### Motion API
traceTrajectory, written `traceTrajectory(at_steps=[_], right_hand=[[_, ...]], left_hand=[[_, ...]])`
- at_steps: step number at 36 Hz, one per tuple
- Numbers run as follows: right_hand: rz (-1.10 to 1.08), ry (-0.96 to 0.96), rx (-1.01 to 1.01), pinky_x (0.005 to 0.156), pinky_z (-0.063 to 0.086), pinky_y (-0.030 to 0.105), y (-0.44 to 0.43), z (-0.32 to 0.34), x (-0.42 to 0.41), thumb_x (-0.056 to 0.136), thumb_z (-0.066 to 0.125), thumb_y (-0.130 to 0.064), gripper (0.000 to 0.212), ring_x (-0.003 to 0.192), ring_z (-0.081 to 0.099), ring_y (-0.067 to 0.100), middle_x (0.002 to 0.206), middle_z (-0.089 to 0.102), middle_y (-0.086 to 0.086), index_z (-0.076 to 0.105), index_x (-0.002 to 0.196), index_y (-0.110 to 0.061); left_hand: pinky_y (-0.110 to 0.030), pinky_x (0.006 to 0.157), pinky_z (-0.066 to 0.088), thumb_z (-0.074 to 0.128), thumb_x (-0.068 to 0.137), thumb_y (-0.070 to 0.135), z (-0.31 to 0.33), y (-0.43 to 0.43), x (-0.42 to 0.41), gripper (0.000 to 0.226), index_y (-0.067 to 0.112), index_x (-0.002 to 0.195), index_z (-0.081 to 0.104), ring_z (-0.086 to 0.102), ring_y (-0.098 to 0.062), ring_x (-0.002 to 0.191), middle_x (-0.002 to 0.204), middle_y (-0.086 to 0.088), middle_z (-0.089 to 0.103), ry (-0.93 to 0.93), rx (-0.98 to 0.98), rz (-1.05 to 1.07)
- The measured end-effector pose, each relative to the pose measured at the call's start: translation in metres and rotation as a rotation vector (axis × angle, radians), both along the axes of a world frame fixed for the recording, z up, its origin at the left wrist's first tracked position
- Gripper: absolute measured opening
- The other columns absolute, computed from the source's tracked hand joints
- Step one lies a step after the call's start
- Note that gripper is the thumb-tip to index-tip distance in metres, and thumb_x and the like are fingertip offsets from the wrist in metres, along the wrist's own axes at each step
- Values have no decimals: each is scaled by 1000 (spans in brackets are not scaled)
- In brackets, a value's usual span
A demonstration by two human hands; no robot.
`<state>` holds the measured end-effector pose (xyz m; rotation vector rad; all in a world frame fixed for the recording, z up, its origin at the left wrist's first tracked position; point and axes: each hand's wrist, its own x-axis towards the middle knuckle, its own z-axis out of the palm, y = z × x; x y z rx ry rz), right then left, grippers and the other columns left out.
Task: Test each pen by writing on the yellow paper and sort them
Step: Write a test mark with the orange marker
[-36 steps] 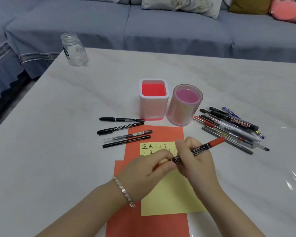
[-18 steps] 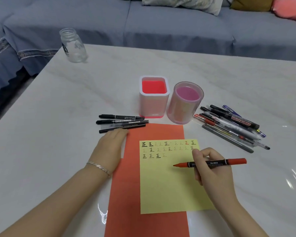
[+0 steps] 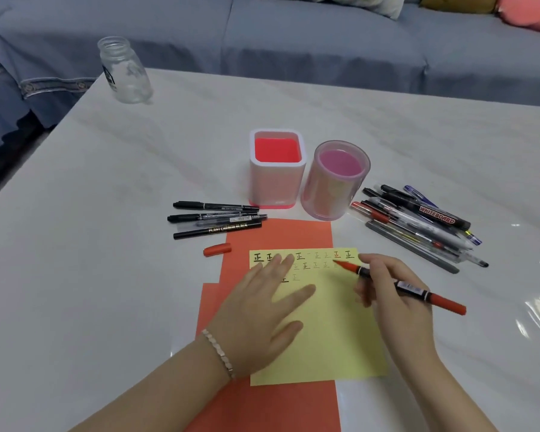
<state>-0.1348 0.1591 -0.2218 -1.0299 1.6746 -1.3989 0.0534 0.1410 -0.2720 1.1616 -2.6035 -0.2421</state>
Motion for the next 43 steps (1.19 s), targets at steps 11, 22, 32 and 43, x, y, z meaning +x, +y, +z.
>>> traceTrajectory(at_steps=[11,22,32,43], right_hand=[[-48,5,-15,50,46,20,-27,-3,9,81,69,-22,27,44,53,13,46,59,4,59,62,-5],[-113,110,-45,50,31,17,-40,-44,34,85,59,-4,43,46,33,6,41,35,-9,36,50,-11],[-119,142,-119,47,28,11,-37,-47,37,77,53,-4,39,42,32,3,38,30,-11,30,48,-16],[-103,176,-135,48,29,10,-39,-49,37,78,55,-4,40,43,36,2,38,35,-11,32,48,-15]], left_hand=[[-44,103,21,40,84,49,-15,-3,-7,46,35,127,49,30,-31,134,142,-16,40,-44,79,23],[-45,105,18,42,80,48,-15,-3,-8,48,35,125,50,29,-29,135,142,-14,41,0,118,47],[-45,107,16,43,77,47,-14,-3,-9,50,35,125,53,30,-29,135,142,-14,40,11,147,57],[-44,108,15,43,78,48,-15,-3,-9,51,36,126,51,24,-27,136,144,-14,38,26,163,62]])
